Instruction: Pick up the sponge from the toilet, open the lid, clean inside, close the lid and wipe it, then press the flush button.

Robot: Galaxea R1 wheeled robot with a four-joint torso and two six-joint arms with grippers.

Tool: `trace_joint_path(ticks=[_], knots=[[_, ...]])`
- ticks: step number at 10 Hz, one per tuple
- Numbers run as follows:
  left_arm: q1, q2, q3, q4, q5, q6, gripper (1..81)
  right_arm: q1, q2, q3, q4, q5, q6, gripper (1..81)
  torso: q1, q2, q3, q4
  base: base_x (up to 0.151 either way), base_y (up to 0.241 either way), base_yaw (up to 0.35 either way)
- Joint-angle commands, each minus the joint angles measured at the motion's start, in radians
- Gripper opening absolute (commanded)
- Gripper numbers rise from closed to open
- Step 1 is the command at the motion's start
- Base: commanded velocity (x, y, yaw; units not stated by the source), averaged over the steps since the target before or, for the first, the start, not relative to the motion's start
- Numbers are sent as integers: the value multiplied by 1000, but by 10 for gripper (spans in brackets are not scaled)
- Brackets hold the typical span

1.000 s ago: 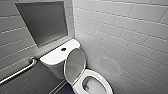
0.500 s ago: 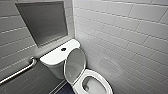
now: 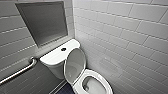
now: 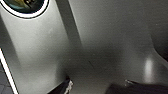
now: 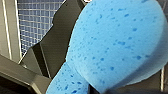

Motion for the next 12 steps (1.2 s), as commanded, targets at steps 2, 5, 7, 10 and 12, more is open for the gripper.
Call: trace_joint_path(ticks=[2,5,7,10,12], knots=[[-9,5,-2,-7,74,0,811,-15,-180,186,15,-131,-20,10,0,0,0,0,0,0,0],[-9,5,-2,-6,66,0,811,8,-265,347,376,-151,-469,10,0,0,0,0,0,0,0],[-10,5,1,-7,62,0,811,38,-382,472,490,-152,-553,10,0,0,0,0,0,0,0],[-10,6,13,-4,62,0,811,74,-536,653,462,-73,-565,10,0,0,0,0,0,0,0],[-10,6,38,-3,63,2,811,139,-609,757,423,69,-568,10,0,0,0,0,0,0,0]])
